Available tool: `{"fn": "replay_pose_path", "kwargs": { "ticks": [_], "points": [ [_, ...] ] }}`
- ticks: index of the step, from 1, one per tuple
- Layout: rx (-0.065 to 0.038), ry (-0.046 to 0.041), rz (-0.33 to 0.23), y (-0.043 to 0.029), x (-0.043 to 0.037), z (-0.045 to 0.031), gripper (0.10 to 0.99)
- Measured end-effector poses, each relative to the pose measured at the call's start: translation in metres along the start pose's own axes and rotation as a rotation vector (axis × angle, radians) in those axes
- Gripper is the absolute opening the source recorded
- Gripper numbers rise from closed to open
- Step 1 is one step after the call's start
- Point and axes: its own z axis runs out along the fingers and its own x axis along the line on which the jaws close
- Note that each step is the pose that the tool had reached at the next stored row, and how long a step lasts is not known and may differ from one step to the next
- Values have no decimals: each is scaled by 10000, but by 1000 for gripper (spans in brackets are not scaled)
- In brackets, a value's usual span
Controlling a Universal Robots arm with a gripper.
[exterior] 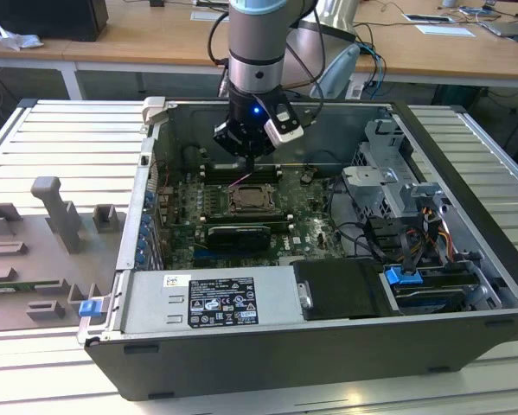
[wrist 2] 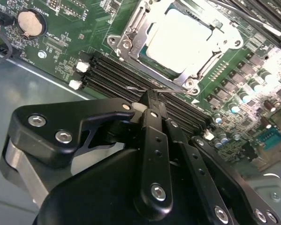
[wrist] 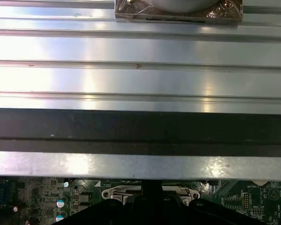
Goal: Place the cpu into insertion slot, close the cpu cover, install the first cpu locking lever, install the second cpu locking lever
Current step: 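Install the first cpu locking lever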
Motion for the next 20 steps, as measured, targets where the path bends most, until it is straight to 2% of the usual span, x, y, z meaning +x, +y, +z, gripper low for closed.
{"fn": "replay_pose_path", "kwargs": {
  "ticks": [10, 20],
  "points": [
    [0, 1, -8, -6, -103, 82, 106],
    [0, 1, -7, -22, -172, 237, 106]
  ]
}}
